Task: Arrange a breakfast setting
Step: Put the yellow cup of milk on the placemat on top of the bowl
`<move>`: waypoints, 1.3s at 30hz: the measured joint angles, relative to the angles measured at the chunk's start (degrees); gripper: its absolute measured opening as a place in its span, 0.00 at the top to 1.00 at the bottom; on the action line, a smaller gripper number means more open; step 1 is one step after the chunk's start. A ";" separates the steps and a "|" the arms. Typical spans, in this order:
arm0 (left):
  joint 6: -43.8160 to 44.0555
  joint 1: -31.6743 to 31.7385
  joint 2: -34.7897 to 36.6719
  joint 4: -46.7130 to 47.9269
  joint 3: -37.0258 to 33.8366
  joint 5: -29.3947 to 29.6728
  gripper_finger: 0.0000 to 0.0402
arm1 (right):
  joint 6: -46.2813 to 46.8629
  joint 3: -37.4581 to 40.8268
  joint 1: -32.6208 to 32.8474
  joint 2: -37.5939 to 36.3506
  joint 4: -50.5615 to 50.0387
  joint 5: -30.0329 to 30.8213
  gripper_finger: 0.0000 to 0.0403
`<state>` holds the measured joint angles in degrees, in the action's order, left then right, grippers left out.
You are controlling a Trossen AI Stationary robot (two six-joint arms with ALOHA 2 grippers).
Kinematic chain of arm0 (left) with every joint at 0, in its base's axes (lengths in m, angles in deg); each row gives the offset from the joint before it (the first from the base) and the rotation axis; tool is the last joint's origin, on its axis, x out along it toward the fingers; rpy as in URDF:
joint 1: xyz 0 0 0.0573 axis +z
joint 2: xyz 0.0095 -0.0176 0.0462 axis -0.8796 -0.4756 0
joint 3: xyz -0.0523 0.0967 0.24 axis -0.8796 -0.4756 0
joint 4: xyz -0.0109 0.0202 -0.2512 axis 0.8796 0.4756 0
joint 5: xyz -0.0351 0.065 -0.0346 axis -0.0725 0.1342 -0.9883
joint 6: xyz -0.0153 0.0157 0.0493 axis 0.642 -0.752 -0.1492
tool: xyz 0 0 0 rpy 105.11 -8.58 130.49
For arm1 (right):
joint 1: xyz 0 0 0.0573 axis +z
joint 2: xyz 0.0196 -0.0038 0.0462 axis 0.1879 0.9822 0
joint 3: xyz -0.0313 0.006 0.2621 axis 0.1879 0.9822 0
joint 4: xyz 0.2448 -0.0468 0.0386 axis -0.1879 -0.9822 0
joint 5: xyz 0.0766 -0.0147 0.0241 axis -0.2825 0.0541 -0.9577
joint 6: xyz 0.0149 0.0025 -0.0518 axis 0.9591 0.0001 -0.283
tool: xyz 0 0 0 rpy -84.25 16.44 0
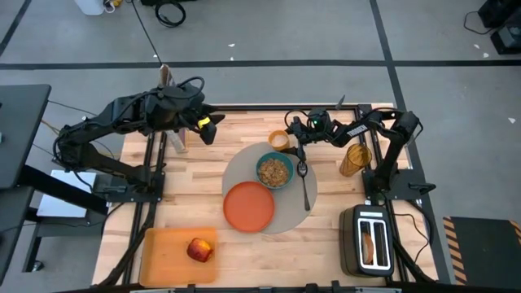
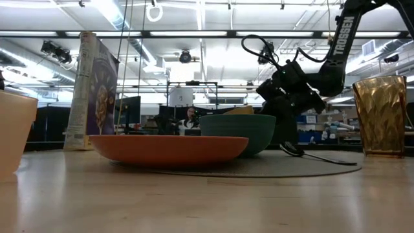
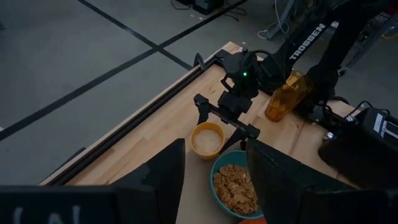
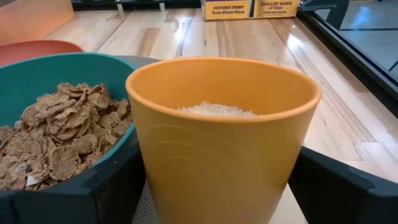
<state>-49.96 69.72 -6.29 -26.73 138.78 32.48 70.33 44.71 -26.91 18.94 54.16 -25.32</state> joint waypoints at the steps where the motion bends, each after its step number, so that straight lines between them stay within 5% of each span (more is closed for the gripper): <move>1: -0.02 0.00 0.00 0.02 0.00 0.00 0.56 | 0.03 0.00 0.00 0.00 0.00 0.02 0.10; 9: -0.11 0.00 0.00 0.02 0.00 0.00 0.56 | 0.86 0.07 -0.09 0.05 -0.43 0.66 0.01; 25: -0.64 0.00 0.00 1.79 0.00 0.00 0.56 | 0.80 0.09 0.69 -12.36 -14.85 2.64 0.01; 39: -5.77 0.00 0.00 2.34 0.00 -0.22 0.56 | 3.41 0.09 2.17 -18.70 -15.39 8.56 0.01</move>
<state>-55.73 69.72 -6.29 -24.39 138.78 32.26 73.74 44.80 -24.74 0.24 38.76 -16.75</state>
